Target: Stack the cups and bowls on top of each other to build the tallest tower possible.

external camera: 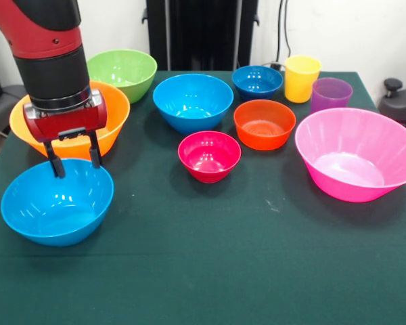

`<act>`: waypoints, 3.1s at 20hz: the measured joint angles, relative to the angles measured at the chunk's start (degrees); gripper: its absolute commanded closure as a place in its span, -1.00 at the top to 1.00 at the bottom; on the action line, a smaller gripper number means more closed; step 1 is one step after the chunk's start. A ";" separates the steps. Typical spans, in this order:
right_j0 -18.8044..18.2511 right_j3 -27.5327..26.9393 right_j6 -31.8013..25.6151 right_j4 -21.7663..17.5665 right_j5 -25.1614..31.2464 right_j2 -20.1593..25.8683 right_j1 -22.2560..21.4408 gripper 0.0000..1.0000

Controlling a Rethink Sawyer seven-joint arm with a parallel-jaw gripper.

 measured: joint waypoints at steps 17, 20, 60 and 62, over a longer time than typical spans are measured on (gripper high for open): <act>0.26 0.45 0.00 0.00 0.00 -0.09 -0.43 1.00; 0.34 0.50 0.00 0.00 -0.01 -0.17 -0.44 1.00; 2.90 2.58 0.00 -0.05 -2.09 -1.04 1.22 1.00; 2.81 2.57 0.00 -0.11 -2.52 -1.04 1.55 1.00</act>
